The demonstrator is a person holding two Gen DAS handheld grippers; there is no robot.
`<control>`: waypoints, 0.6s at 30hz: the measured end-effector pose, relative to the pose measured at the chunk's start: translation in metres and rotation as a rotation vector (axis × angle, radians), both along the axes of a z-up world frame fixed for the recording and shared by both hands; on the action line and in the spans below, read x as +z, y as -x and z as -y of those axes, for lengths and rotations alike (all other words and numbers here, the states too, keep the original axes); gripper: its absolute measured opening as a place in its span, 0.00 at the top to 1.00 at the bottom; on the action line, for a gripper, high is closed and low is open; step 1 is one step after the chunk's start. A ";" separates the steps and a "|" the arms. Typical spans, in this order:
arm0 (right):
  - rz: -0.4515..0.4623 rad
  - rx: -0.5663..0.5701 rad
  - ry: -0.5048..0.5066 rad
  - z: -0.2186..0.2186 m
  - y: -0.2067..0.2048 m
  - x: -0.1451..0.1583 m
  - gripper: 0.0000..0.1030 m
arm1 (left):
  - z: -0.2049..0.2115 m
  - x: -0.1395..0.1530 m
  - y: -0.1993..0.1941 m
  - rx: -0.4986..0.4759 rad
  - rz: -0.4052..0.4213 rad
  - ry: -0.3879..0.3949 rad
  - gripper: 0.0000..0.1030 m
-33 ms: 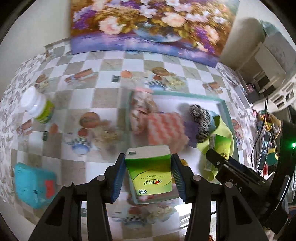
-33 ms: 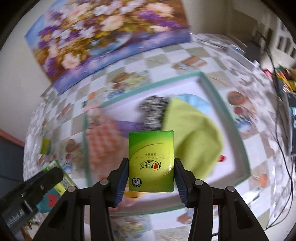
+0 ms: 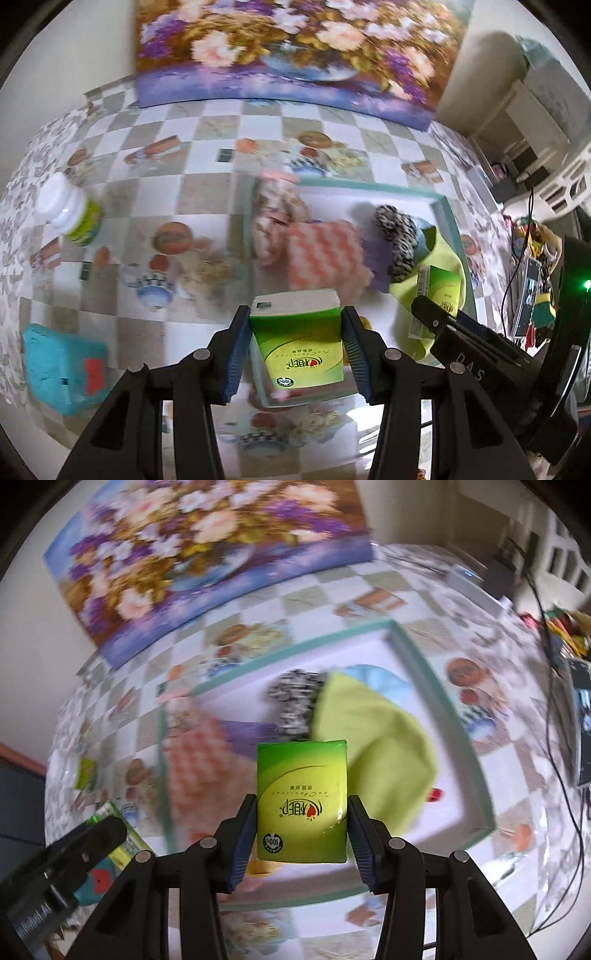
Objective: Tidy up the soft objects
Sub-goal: 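Carry both green tissue packs into the white tray and release them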
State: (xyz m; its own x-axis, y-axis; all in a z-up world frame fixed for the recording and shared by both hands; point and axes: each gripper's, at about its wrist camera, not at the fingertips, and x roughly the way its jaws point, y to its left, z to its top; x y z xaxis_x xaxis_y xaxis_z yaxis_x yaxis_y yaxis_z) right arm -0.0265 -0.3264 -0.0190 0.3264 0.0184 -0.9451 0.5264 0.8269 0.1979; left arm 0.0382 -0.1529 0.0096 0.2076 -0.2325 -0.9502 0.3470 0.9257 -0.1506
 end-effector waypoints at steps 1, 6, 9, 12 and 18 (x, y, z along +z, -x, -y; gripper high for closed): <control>-0.003 -0.005 -0.005 0.002 0.001 -0.002 0.51 | 0.004 -0.001 0.003 -0.002 0.000 0.000 0.51; -0.034 -0.008 -0.027 0.010 -0.001 -0.017 0.51 | 0.019 -0.022 0.003 -0.022 -0.011 -0.003 0.51; -0.068 0.004 -0.039 0.009 -0.006 -0.030 0.51 | 0.023 -0.038 0.000 -0.025 -0.033 -0.012 0.51; -0.096 0.008 -0.039 0.008 -0.008 -0.039 0.51 | 0.026 -0.053 -0.003 -0.023 -0.075 -0.029 0.51; -0.112 -0.001 -0.040 0.009 -0.007 -0.045 0.51 | 0.027 -0.054 -0.002 -0.025 -0.093 -0.022 0.51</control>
State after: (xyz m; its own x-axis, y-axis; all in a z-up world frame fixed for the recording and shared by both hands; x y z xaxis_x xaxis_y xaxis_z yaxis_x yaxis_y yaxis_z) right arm -0.0190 -0.3353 -0.0637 0.2189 0.0571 -0.9741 0.5475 0.8191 0.1711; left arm 0.0406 -0.1798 -0.0448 0.1132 -0.2151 -0.9700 0.3553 0.9205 -0.1626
